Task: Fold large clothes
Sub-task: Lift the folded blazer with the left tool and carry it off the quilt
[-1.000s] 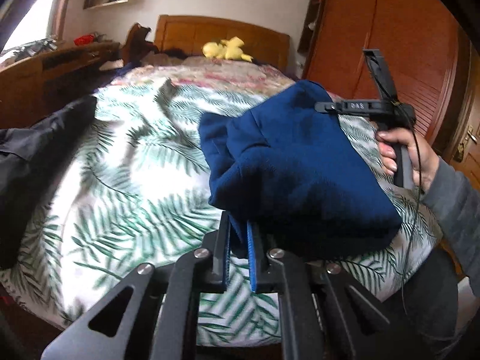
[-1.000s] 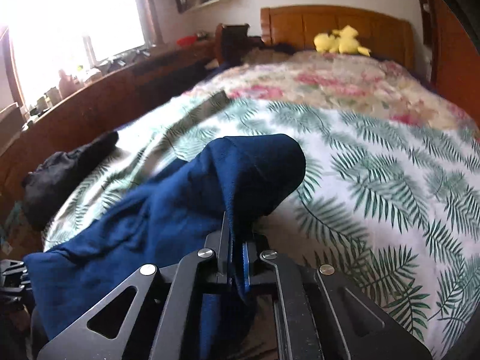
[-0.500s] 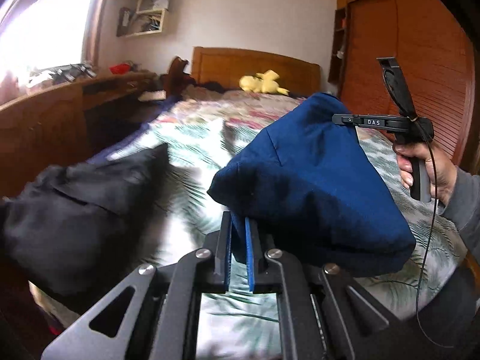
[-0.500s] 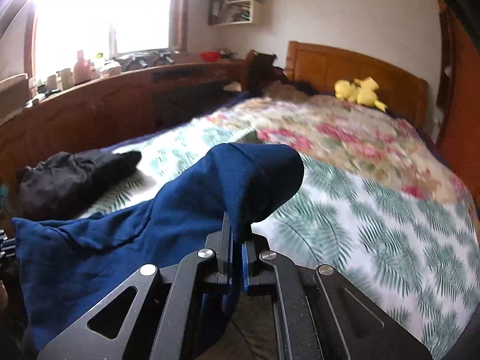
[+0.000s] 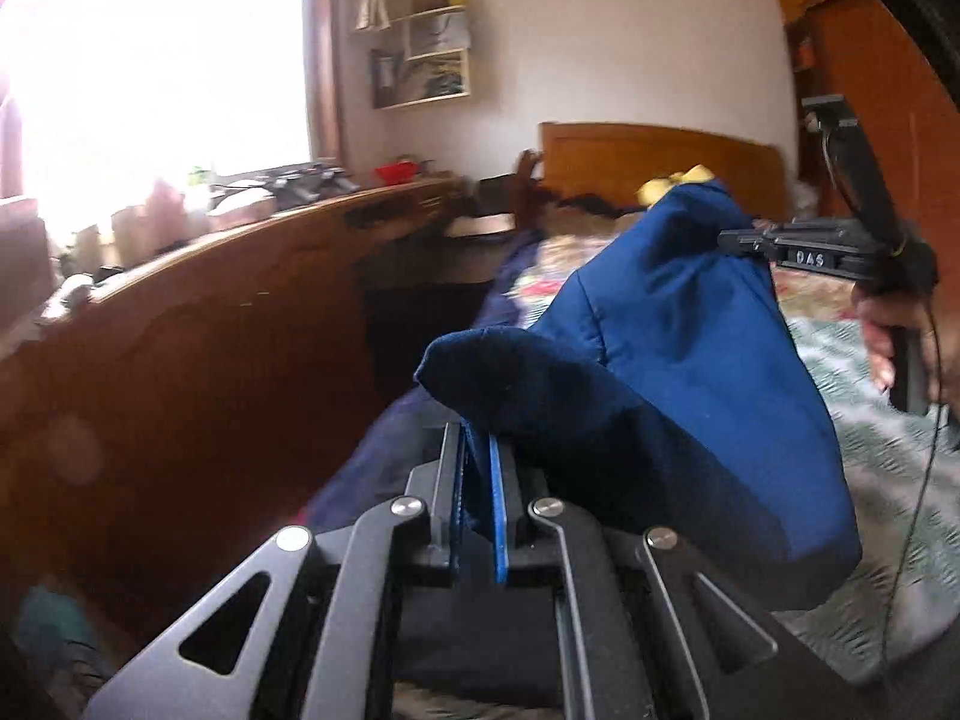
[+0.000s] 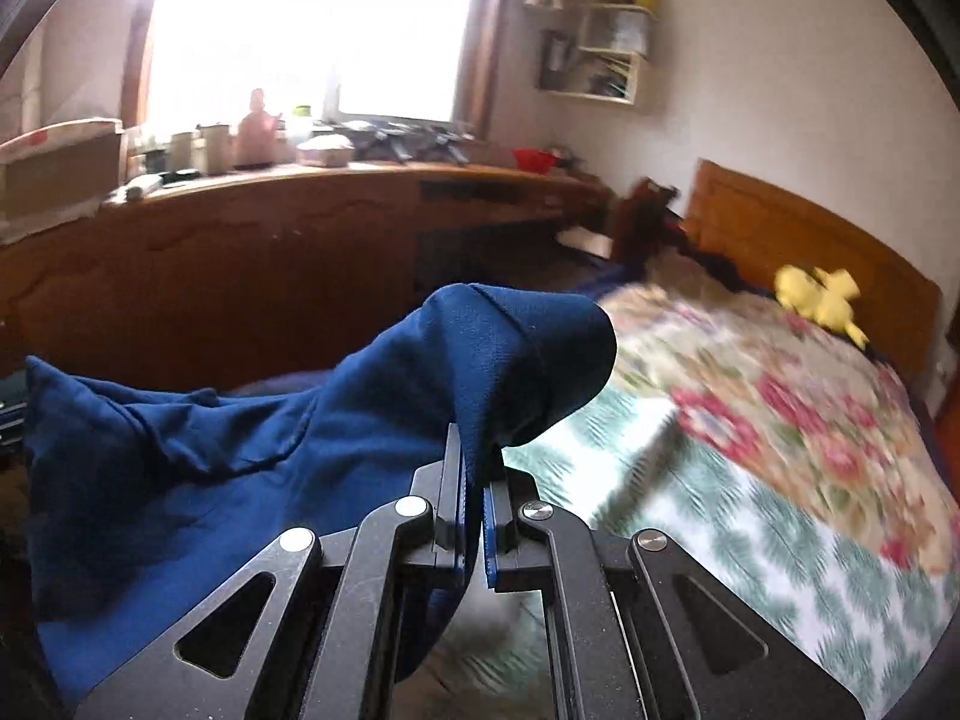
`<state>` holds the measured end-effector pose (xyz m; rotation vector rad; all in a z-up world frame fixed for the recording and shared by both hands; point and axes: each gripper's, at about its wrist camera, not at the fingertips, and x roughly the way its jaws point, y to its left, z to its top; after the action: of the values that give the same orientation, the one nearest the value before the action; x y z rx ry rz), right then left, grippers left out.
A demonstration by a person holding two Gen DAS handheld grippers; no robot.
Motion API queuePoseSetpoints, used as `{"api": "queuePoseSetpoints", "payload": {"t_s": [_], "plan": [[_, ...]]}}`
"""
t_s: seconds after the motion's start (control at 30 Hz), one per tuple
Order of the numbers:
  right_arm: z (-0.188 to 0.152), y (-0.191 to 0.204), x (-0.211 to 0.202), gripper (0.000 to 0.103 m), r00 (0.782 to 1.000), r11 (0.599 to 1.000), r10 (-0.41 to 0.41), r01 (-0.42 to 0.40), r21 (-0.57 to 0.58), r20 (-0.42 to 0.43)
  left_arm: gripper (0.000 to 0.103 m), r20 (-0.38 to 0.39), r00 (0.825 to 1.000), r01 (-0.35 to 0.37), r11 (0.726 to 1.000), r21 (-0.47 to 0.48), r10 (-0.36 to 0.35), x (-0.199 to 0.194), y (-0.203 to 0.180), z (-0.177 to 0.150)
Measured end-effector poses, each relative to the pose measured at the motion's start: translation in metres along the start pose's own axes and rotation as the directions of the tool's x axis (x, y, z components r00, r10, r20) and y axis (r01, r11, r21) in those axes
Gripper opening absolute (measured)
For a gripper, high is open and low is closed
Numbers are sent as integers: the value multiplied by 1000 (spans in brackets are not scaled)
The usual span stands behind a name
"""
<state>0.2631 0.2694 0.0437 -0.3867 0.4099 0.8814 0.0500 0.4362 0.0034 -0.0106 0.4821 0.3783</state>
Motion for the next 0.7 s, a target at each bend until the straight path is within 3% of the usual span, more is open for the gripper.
{"api": "queuePoseSetpoints", "payload": {"t_s": [0.23, 0.3, 0.47, 0.6, 0.7], "plan": [[25, 67, 57, 1, 999, 999, 44, -44, -28, -1, 6, -61, 989, -139, 989, -44, 136, 25, 64, -26], [22, 76, 69, 2, 1000, 999, 31, -31, -24, 2, 6, -99, 988, -127, 990, -66, 120, 38, 72, -39], [-16, 74, 113, 2, 987, 1000, 29, -27, 14, -160, 6, -160, 979, -136, 988, -79, 123, 52, 71, -62], [-41, 58, 105, 5, 978, 991, 97, -78, 107, -186, 8, -181, 974, -158, 983, -92, 139, 55, 74, -69], [-52, 60, 83, 5, 977, 989, 121, -104, 102, -176, 9, -181, 972, -173, 979, -110, 152, 51, 75, -76]]}}
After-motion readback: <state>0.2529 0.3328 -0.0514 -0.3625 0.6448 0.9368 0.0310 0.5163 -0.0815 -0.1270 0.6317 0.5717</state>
